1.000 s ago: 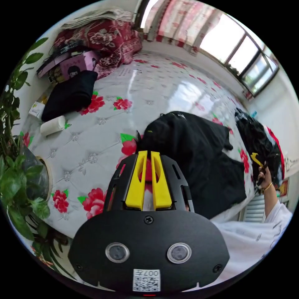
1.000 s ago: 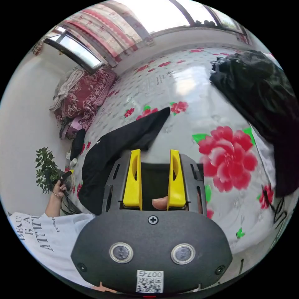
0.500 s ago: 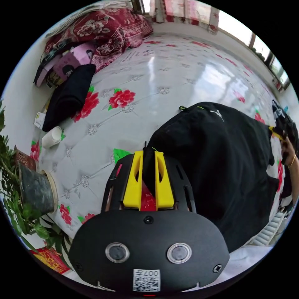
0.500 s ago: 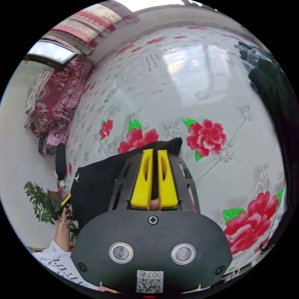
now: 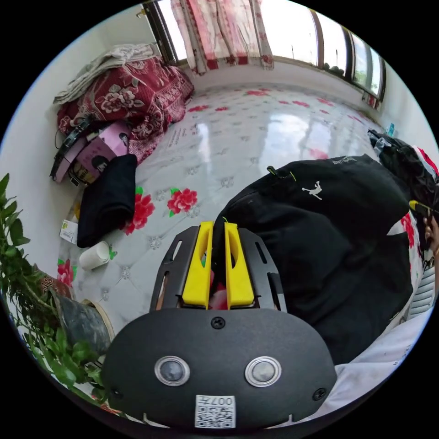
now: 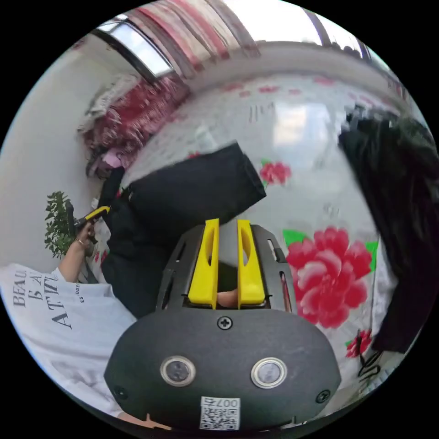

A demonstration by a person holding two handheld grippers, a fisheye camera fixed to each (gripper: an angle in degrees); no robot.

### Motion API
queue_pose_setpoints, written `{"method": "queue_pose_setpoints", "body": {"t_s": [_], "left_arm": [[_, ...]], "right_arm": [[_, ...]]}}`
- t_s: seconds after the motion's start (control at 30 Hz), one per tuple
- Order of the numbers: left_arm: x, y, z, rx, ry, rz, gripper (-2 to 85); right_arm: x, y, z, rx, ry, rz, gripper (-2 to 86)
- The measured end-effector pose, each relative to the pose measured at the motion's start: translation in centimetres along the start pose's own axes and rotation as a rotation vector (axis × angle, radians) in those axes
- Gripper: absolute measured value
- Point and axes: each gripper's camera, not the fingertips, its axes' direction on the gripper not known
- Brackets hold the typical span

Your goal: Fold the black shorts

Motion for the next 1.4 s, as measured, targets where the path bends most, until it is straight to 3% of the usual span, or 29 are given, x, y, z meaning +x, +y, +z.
{"method": "queue_pose_setpoints", "body": {"t_s": [0.03,0.13,0.23,0.43,0.5,0.57,0.6,0.63,0.7,0.87,1.07,1.23,1.4], "left_arm": [[0.4,-0.1,1.4,-0.053,-0.02,0.014,4.8],[0.9,-0.2,3.3,-0.105,-0.062,0.023,4.9],[1.0,-0.2,4.2,-0.118,-0.089,0.03,5.0],[0.7,-0.4,5.8,-0.129,-0.19,0.06,5.0],[-0.1,-0.4,5.9,-0.119,-0.173,0.033,5.0],[-2.3,0.2,5.3,-0.078,-0.089,-0.07,5.3],[-3.0,0.6,4.9,-0.062,-0.061,-0.104,5.4],[-4.6,1.5,4.0,-0.021,-0.01,-0.182,5.7],[-6.9,3.6,2.1,0.042,0.051,-0.3,5.9],[-10.7,13.2,-3.9,0.104,0.204,-0.428,6.3],[-7.5,22.2,-6.3,-0.062,0.265,-0.273,7.7],[-6.2,24.0,-5.7,-0.086,0.236,-0.237,6.3],[-7.9,23.9,-7.1,-0.032,0.25,-0.215,7.3]], "right_arm": [[0.7,0.7,1.4,-0.07,0.002,0.056,3.6],[-0.4,1.2,0.9,0.045,0.062,0.087,4.8],[-3.7,-1.4,1.4,0.137,0.079,-0.013,5.6],[-10.2,-9.9,9.9,0.011,0.151,-0.248,6.5],[-10.5,-11.9,13.1,-0.081,0.226,-0.239,6.4],[-10.9,-11.5,13.1,0.066,0.376,-0.221,5.7],[-10.7,-11.5,13.7,0.017,0.395,-0.206,5.5],[-10.6,-11.1,13.1,0.076,0.353,-0.191,5.5],[-9.8,-10.9,12.4,0.02,0.294,-0.117,5.6],[-8.5,-2.1,5.3,0.132,0.217,-0.041,6.7],[-4.6,13.7,-0.4,0.087,0.279,0.217,10.3],[-3.4,20.2,-0.4,-0.002,0.337,0.314,12.4],[-4.3,20.5,2.4,-0.102,0.298,0.276,12.3]]}}
